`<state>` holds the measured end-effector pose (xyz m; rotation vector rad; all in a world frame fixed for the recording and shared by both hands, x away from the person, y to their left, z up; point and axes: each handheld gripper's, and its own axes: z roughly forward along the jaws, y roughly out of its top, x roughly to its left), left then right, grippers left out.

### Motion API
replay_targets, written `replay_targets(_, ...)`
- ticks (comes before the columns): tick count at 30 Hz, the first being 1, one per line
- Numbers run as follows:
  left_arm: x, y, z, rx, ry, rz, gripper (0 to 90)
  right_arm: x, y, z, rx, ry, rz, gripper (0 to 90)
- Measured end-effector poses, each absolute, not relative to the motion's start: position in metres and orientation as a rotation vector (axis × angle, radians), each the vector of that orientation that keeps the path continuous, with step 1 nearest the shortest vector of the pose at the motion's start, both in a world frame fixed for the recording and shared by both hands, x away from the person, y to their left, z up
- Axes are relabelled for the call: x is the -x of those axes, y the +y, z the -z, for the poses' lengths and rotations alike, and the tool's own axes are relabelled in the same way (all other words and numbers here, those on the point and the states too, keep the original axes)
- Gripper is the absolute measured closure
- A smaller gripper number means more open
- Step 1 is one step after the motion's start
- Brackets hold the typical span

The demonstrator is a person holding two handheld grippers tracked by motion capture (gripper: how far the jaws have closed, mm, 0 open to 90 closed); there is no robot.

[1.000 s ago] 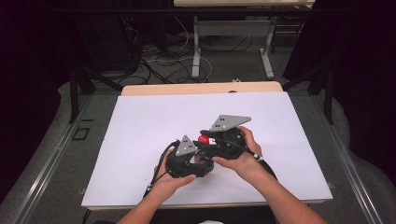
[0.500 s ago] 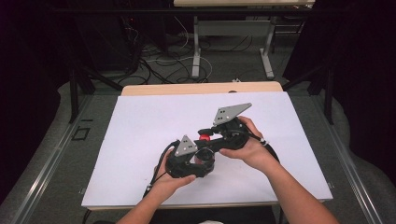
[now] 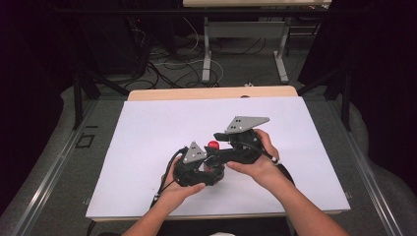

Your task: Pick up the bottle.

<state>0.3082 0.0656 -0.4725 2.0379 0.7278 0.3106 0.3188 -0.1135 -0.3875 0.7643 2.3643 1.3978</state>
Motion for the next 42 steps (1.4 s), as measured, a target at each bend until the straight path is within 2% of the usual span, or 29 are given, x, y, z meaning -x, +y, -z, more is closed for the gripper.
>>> replay_targets(6, -0.307, 0.064, 0.473, -2.037, 0.722, -0.308, 30.2, -0.314, -0.103, 0.391, -0.751, 2.336, -1.331, 60.3)
replay_targets(23, -0.307, 0.066, 0.470, -2.039, 0.713, -0.300, 30.2, -0.338, -0.116, 0.385, -0.498, 2.527, -1.421, 61.3)
replay_targets(24, -0.307, 0.066, 0.470, -2.042, 0.713, -0.304, 30.2, -0.337, -0.116, 0.385, -0.512, 2.531, -1.411, 60.6)
replay_targets(26, -0.307, 0.066, 0.471, -2.034, 0.720, -0.300, 30.2, -0.334, -0.114, 0.385, -0.571, 2.507, -1.418, 51.6)
replay_targets(29, -0.308, 0.067, 0.471, -2.048, 0.722, -0.293, 30.2, -0.326, -0.112, 0.385, -0.659, 2.425, -1.389, 49.3)
replay_targets(37, -0.307, 0.066, 0.471, -2.034, 0.731, -0.302, 30.2, -0.310, -0.102, 0.387, -0.863, 2.322, -1.330, 52.7)
replay_targets(39, -0.307, 0.066, 0.471, -2.040, 0.722, -0.297, 30.2, -0.311, -0.100, 0.388, -0.882, 2.326, -1.326, 54.7)
replay_targets(40, -0.307, 0.066, 0.471, -2.041, 0.721, -0.298, 30.2, -0.312, -0.100, 0.389, -0.882, 2.319, -1.314, 60.5)
replay_targets(42, -0.307, 0.066, 0.471, -2.036, 0.727, -0.296, 30.2, -0.312, -0.100, 0.389, -0.873, 2.318, -1.312, 60.6)
